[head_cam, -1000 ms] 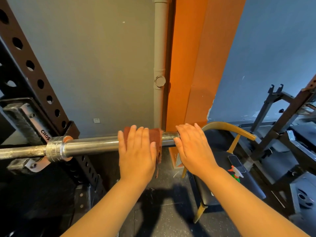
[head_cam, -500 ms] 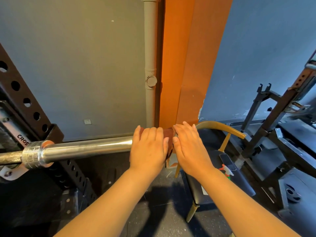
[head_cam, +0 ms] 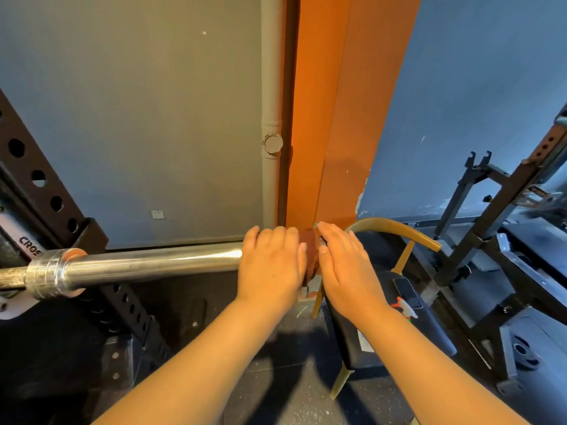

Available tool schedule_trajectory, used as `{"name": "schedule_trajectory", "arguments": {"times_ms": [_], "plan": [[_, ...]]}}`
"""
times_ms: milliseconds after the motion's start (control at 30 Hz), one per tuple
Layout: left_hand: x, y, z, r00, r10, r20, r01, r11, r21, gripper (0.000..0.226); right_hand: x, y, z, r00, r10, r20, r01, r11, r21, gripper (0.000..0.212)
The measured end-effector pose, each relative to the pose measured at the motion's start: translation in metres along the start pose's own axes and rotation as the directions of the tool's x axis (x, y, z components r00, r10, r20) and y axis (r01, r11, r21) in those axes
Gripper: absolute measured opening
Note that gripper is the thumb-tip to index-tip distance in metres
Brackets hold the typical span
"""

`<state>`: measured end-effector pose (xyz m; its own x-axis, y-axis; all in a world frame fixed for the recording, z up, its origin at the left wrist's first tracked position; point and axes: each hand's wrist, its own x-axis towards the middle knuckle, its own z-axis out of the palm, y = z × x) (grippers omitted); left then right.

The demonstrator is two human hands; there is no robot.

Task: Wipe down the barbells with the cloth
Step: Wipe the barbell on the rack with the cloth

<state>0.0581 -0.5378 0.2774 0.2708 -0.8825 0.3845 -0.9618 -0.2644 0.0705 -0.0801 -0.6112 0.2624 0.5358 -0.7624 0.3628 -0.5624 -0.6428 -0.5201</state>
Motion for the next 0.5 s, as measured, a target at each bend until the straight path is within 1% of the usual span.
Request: {"name": "schedule_trajectory", "arguments": {"times_ms": [67,133,200,267,300,333,400,500], "plan": [[0.001,0.004,0.002,0.998,0.062,0.034,-0.063,0.998,0.017,0.045,0.001,0.004,0.001,0.994,0.093,-0.054,-0.089,0.994,0.06,0.043],[-0.001,-0.008,-0.004,0.994,0.066,0.088,-0.07,0.997,0.038,0.046,0.002,0.008,0.002,0.988,0.15,-0.025,-0.147,0.984,0.101,0.044],[-0.004,-0.024,-0.01,0.994,-0.005,0.113,0.0,0.999,0.042,0.05,0.001,0.012,0.001,0.99,0.142,0.012,-0.142,0.986,0.091,0.043],[-0.004,-0.027,-0.01,0.995,-0.07,0.075,0.066,0.996,0.053,0.05,0.0,0.013,-0.002,0.99,0.137,0.016,-0.138,0.986,0.095,0.043],[-0.003,-0.02,-0.008,0.996,-0.081,0.042,0.079,0.995,0.054,0.049,0.0,0.012,-0.003,0.991,0.135,0.02,-0.136,0.985,0.105,0.044],[0.0,-0.009,-0.005,0.997,-0.071,0.012,0.07,0.996,0.055,0.048,-0.001,0.011,-0.004,0.992,0.128,0.02,-0.13,0.984,0.119,0.044],[0.009,0.018,0.005,1.0,-0.005,-0.025,0.006,0.999,0.046,0.045,-0.003,0.01,-0.005,0.994,0.105,-0.002,-0.103,0.982,0.16,0.047],[0.015,0.037,0.016,0.994,0.097,-0.059,-0.097,0.995,-0.007,0.041,-0.002,0.009,-0.008,0.991,0.116,-0.06,-0.102,0.974,0.2,0.057]]}}
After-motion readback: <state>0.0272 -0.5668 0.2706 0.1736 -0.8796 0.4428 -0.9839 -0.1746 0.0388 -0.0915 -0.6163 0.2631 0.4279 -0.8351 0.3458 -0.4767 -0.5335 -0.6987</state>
